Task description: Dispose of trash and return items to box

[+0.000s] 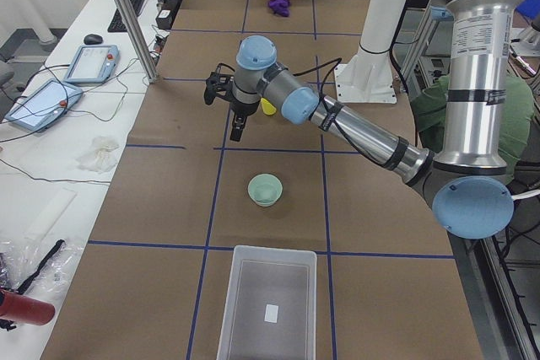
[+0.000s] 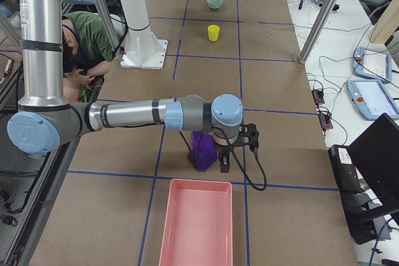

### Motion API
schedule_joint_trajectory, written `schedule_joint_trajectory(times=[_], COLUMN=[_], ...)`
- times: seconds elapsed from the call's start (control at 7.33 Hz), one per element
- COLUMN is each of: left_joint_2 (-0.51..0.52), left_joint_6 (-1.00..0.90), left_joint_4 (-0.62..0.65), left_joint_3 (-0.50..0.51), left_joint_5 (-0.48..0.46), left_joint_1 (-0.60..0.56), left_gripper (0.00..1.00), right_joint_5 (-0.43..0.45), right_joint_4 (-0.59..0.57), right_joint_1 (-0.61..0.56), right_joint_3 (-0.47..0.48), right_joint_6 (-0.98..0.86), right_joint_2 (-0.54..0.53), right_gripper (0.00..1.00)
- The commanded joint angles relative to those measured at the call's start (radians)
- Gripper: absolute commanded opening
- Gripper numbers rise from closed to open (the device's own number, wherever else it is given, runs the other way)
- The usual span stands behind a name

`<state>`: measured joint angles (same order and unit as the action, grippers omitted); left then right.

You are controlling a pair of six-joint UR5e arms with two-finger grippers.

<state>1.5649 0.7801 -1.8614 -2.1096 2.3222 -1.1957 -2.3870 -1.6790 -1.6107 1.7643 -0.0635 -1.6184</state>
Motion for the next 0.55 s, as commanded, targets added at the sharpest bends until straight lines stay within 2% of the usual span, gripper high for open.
schedule_joint_trajectory(times=[0.0, 0.14, 0.41], left_joint_2=[0.058, 0.102, 0.246], left_joint_6=[0.337, 0.437, 0.511], left_joint_4=[-0.059, -0.042, 0.095], left_joint_3=[-0.033, -0.020, 0.055], left_joint_5=[-0.203, -0.287, -0.424], left_joint_1=[0.262, 0.374, 0.499], left_gripper=[1.00, 1.00, 1.00], right_joint_5=[-0.001, -0.001, -0.003], right_joint_4=[0.001, 0.001, 0.001], right_joint_1=[0.002, 0.002, 0.011], right_joint_3=[0.001, 0.001, 0.003], right_joint_6=[0.004, 0.004, 0.007], right_joint_2=[0.002, 0.002, 0.006], right_gripper=[1.00, 1.00, 1.00])
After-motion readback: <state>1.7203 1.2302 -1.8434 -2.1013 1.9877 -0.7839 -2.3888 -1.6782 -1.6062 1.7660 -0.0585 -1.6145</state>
